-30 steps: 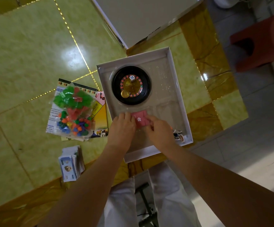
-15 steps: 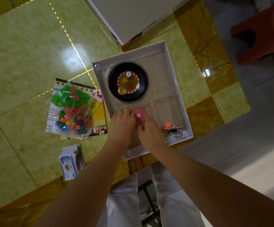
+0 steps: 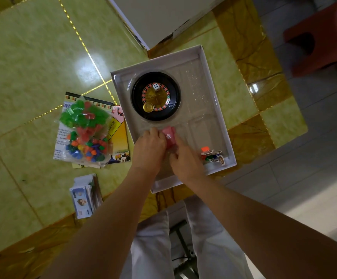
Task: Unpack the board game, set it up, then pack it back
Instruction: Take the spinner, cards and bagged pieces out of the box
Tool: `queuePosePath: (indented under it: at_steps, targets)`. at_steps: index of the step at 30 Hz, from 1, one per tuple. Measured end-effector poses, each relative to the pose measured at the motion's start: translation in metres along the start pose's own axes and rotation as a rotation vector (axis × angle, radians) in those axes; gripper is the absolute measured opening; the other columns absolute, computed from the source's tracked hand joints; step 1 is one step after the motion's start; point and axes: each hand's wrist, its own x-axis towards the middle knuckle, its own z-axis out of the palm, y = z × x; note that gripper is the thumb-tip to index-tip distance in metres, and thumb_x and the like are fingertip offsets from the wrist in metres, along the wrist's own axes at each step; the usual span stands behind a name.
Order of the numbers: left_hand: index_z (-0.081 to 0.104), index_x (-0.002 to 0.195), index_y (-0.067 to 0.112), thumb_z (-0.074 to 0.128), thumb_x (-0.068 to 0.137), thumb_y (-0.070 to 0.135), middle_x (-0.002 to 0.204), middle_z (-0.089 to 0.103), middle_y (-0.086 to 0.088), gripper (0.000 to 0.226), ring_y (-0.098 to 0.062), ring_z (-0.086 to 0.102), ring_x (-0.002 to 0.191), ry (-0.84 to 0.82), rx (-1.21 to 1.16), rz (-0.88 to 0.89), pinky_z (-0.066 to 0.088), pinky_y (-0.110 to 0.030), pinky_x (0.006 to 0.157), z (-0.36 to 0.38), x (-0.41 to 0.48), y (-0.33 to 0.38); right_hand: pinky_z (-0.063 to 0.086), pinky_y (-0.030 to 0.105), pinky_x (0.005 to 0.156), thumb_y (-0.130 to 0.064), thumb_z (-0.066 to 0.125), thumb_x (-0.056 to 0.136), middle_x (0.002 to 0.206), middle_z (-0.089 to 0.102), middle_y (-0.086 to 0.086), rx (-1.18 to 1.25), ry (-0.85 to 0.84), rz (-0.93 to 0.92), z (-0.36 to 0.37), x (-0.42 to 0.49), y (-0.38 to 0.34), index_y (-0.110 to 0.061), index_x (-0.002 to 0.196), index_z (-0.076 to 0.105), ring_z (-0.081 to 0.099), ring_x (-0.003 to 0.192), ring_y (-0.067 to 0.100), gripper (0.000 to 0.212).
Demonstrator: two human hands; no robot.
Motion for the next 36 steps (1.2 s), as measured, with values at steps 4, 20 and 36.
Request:
queuePosePath:
  at_steps: [4,20,36]
  targets:
    - [0.066,0.074,0.012,0.087,0.059,0.023,0.069,0.056,-0.005,0.028,-0.018,0.056,0.056,0.063,0.098,0.035,0.04,-0.025,0.042,0.009,0.003,0.001,0.05,0.037,0.072,-0.011,0.047,0.092,0.1,0.063,0.009,0.084,-0.036,0.036,0.009,-0.002,-0.006,-0.021,0.152,0.021,0.06,0.082,0.022,0.066]
    - [0.063,0.1,0.011,0.066,0.083,0.021,0.092,0.057,-0.007,0.019,-0.019,0.057,0.077,0.002,0.148,0.068,0.047,-0.027,0.056,0.005,0.005,0.005,0.049,0.037,0.062,-0.004,0.053,0.091,0.064,0.051,0.001,0.224,-0.004,0.012,-0.039,0.006,0.024,-0.016,0.107,0.049,0.05,0.059,0.015,0.021]
    - [0.064,0.097,0.014,0.075,0.072,0.012,0.096,0.058,-0.004,0.027,-0.019,0.06,0.083,-0.108,0.147,0.017,0.046,-0.026,0.057,-0.006,0.001,0.007,0.056,0.036,0.069,-0.005,0.048,0.093,0.083,0.065,0.008,0.367,-0.112,0.148,-0.047,0.011,0.023,-0.022,0.095,0.053,0.061,0.07,0.018,0.018]
